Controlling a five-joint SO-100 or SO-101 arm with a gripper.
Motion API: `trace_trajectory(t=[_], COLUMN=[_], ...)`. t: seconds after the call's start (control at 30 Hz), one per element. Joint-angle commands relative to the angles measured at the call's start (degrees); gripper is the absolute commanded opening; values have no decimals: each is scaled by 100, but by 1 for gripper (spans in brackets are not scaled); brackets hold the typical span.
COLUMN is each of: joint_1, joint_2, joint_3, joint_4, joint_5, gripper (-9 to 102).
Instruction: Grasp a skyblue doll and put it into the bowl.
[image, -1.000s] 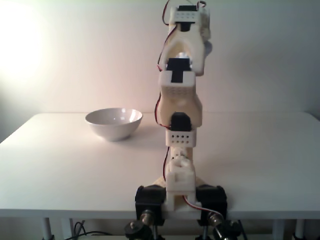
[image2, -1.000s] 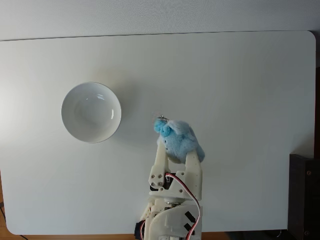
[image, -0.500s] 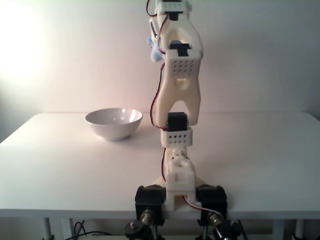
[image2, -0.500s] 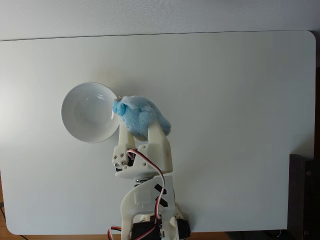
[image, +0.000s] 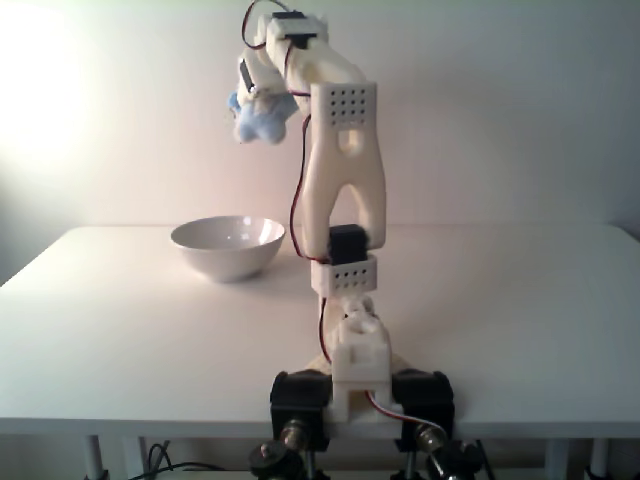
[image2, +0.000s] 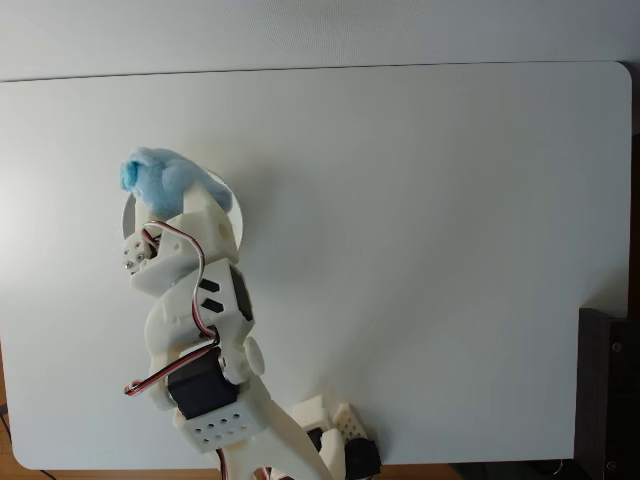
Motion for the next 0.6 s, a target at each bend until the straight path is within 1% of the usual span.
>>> trace_trajectory(t=[0.0, 0.2, 0.57], joint_1=[-202, -571, -729], joint_2=[-185, -554, -1160], joint_3=[-316, -316, -290], joint_4=[-9, -9, -9], joint_5=[-167, -483, -598], gripper=[8, 8, 8])
